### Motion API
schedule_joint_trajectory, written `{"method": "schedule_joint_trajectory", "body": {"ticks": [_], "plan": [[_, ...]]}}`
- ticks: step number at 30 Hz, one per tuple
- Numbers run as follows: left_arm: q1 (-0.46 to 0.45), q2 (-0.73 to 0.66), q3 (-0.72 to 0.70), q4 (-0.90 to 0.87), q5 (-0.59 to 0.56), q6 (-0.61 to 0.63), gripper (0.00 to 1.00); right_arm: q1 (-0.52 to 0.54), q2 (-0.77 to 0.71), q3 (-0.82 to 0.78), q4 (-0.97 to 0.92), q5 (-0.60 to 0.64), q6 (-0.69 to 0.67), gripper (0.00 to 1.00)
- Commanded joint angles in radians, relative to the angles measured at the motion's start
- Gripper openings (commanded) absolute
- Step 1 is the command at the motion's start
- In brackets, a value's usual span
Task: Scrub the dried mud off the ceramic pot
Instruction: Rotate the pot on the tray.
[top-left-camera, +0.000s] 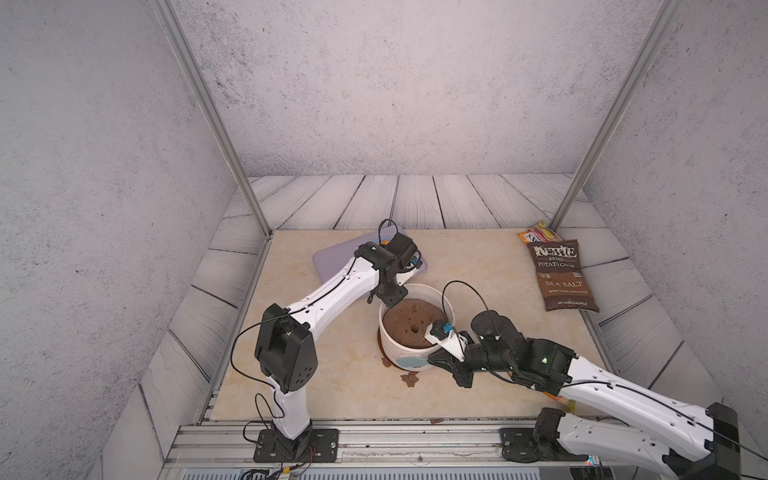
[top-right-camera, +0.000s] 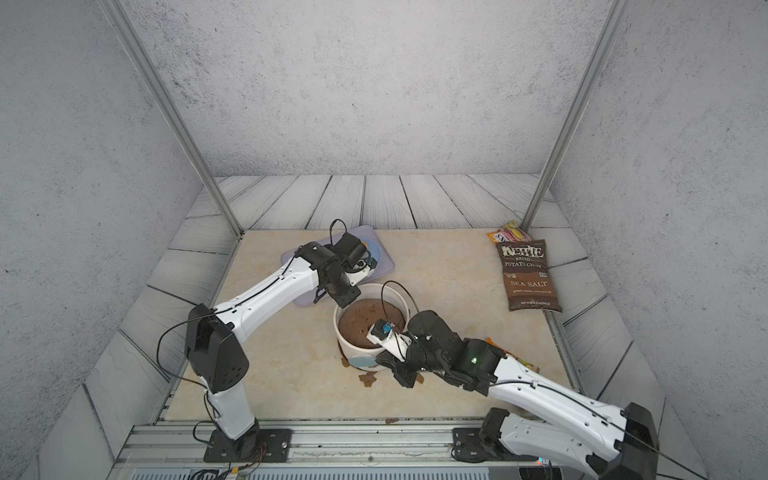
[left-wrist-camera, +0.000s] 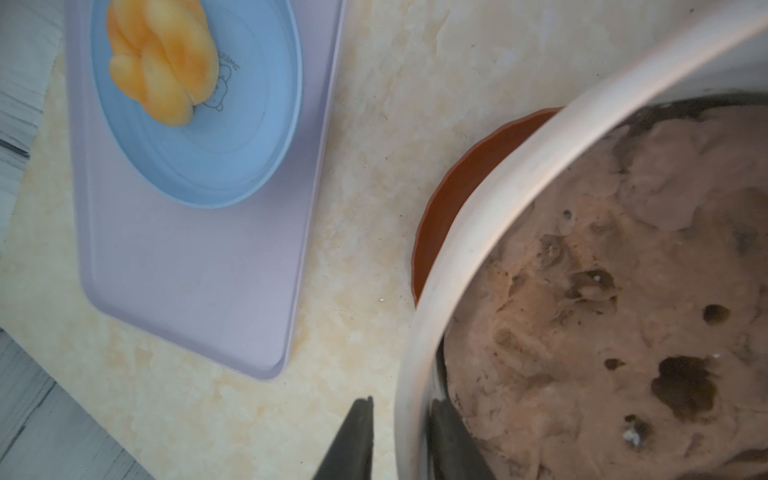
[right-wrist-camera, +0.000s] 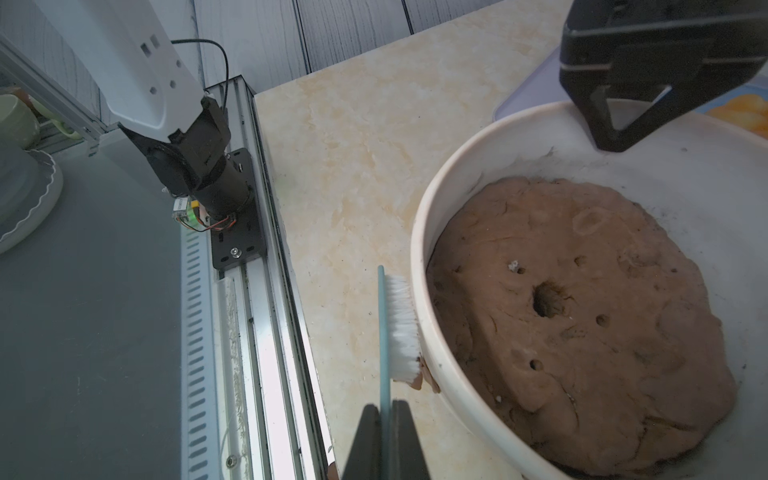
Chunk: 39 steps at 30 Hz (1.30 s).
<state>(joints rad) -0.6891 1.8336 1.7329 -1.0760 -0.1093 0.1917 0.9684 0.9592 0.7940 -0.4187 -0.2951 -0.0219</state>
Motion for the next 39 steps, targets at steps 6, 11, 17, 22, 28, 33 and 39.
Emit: {"method": "schedule_joint_trajectory", "body": {"ticks": [6, 11, 17, 22, 28, 33, 39], "plan": [[0.003, -0.045, 0.103, -0.121, -0.024, -0.152, 0.47, -0.021, -0.007, 0.036, -0.018, 0.025, -0.02, 0.0], [0.006, -0.042, 0.169, -0.245, 0.024, -0.504, 0.68, -0.037, -0.021, 0.026, -0.019, 0.027, -0.024, 0.0], [-0.02, -0.156, -0.002, -0.121, 0.105, -0.953, 0.75, -0.056, -0.053, 0.007, -0.008, 0.006, -0.02, 0.0], [-0.051, -0.199, -0.106, -0.136, 0.139, -1.243, 0.75, -0.061, -0.086, 0.005, -0.008, -0.007, -0.023, 0.0], [-0.099, -0.189, -0.146, -0.171, 0.149, -1.438, 0.74, -0.07, -0.102, 0.015, -0.002, -0.012, -0.041, 0.0], [-0.117, -0.157, -0.165, -0.213, 0.148, -1.526, 0.63, -0.083, -0.102, 0.011, 0.003, -0.029, -0.056, 0.0], [-0.121, -0.132, -0.17, -0.228, 0.141, -1.559, 0.38, -0.093, -0.102, -0.003, 0.014, -0.054, -0.056, 0.0]]}}
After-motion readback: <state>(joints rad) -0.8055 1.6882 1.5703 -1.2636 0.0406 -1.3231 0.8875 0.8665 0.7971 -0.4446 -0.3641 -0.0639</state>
